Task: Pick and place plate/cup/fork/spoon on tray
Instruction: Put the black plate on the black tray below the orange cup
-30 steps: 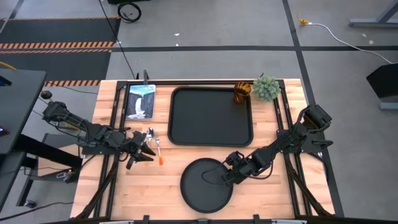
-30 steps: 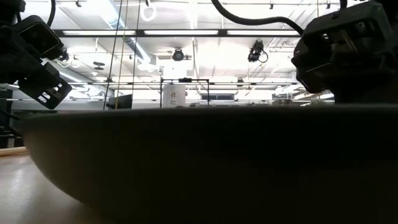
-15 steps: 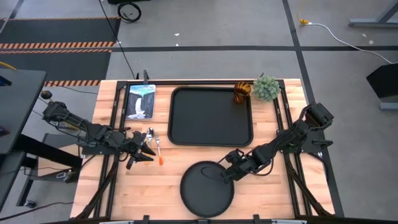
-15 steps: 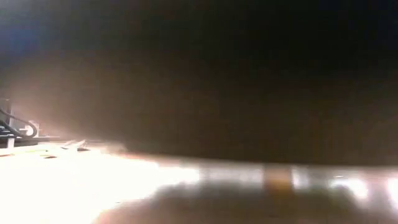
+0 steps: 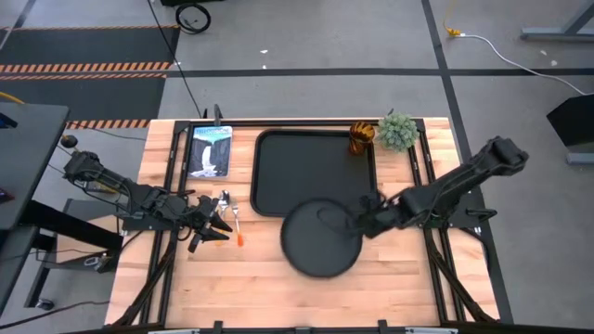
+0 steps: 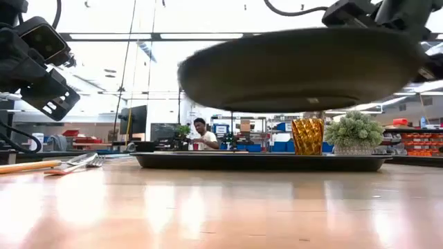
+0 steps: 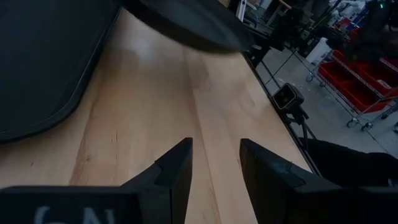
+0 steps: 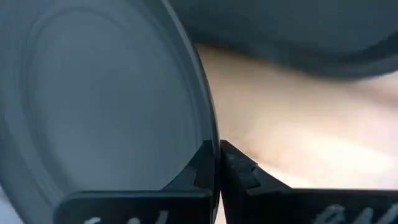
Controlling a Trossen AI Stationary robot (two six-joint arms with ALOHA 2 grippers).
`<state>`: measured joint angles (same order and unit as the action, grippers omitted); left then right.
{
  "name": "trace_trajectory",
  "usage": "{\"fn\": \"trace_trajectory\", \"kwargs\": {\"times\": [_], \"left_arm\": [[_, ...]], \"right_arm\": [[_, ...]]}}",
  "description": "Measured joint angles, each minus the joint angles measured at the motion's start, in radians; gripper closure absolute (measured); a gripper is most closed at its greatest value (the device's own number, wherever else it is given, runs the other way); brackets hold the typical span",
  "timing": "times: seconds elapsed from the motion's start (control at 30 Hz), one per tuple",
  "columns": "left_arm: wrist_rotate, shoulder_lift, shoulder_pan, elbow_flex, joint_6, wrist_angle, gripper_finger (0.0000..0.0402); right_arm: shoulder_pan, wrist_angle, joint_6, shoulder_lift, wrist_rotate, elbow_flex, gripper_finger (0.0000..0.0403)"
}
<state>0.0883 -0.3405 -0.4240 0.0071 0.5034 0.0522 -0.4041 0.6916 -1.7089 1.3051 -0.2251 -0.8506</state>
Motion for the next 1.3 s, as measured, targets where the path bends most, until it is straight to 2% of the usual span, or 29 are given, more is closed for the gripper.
{"fn": "trace_trajectory", "kwargs": {"times": [0.2, 0.4, 0.53, 0.7, 0.87, 1.03, 1.3], "left_arm": [[0.000, 0.000, 0.000, 0.000, -0.001, 0.001, 0.0260], [-0.002, 0.000, 0.000, 0.000, -0.002, 0.001, 0.0260], [-0.002, 0.000, 0.000, 0.000, -0.002, 0.001, 0.0260], [-0.002, 0.000, 0.000, 0.000, -0.001, 0.001, 0.0260], [-0.002, 0.000, 0.000, 0.000, 0.001, 0.001, 0.0260], [-0.002, 0.000, 0.000, 0.000, 0.001, 0.001, 0.0260], [-0.002, 0.000, 0.000, 0.000, 0.002, 0.001, 0.0260]], "right_arm": [[0.132, 0.182, -0.019, -0.186, -0.013, 0.062, 0.0394], [0.318, 0.198, 0.044, -0.362, 0.010, 0.190, 0.0394], [0.447, 0.176, 0.094, -0.422, 0.056, 0.267, 0.0394], [0.572, 0.036, 0.170, -0.433, 0.094, 0.342, 0.0394], [0.666, 0.010, 0.215, -0.416, 0.113, 0.381, 0.0392], [0.705, -0.059, 0.251, -0.385, 0.114, 0.394, 0.0380], [0.719, -0.070, 0.304, -0.334, 0.137, 0.395, 0.0324]]}}
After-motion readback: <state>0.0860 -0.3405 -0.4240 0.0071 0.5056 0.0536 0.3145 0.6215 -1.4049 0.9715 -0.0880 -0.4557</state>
